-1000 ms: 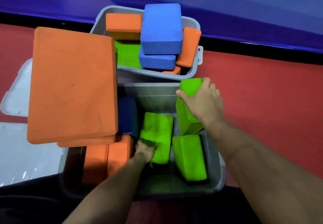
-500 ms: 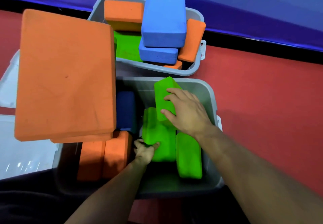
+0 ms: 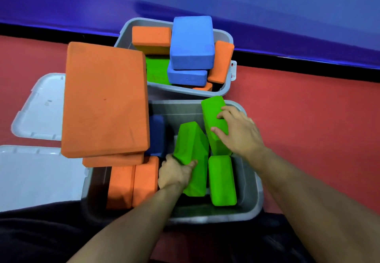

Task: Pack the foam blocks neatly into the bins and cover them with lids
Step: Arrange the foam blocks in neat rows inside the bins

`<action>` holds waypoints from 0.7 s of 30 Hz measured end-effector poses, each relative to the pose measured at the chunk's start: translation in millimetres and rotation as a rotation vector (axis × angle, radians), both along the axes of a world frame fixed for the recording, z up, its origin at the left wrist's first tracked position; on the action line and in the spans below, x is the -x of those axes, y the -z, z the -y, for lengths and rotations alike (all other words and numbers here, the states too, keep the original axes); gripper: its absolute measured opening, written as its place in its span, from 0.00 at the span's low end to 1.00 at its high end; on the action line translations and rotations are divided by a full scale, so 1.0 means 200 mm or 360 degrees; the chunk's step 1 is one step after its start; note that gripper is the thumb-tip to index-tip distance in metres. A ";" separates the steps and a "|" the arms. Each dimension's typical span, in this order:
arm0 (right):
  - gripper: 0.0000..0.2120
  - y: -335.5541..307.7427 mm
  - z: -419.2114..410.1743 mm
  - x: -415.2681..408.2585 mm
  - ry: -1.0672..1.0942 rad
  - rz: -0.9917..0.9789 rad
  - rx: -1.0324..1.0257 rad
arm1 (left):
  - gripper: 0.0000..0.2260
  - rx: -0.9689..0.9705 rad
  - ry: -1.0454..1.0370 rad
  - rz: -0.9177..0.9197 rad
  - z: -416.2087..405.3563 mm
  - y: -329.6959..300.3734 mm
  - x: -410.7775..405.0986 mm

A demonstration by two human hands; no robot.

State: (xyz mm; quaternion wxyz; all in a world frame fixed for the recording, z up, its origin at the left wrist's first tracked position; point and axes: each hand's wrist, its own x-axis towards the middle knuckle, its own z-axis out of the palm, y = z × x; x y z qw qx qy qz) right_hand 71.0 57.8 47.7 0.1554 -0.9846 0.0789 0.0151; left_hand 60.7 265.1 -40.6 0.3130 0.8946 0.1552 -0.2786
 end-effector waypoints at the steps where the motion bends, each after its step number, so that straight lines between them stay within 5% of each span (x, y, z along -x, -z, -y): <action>1: 0.19 -0.03 0.01 0.01 0.0027 -0.0055 0.0038 | 0.37 -0.0048 0.0068 0.0073 -0.01 -0.06 0.00; 7: 0.26 -0.26 0.00 0.01 0.0378 -0.0657 0.0155 | 0.33 -0.0292 0.0456 0.0368 -0.02 -0.49 0.00; 12: 0.31 -0.39 -0.12 0.05 0.0856 -0.0566 -0.1061 | 0.36 -0.0192 0.0593 0.0361 -0.08 -0.72 -0.01; 16: 0.46 -0.49 -0.17 0.08 0.1243 -0.0797 -0.2041 | 0.38 -0.0038 0.0734 0.0434 -0.11 -0.79 0.05; 21: 0.44 -0.47 -0.18 0.11 0.1420 -0.0793 -0.2298 | 0.38 -0.0070 0.1222 0.0758 -0.20 -0.68 0.07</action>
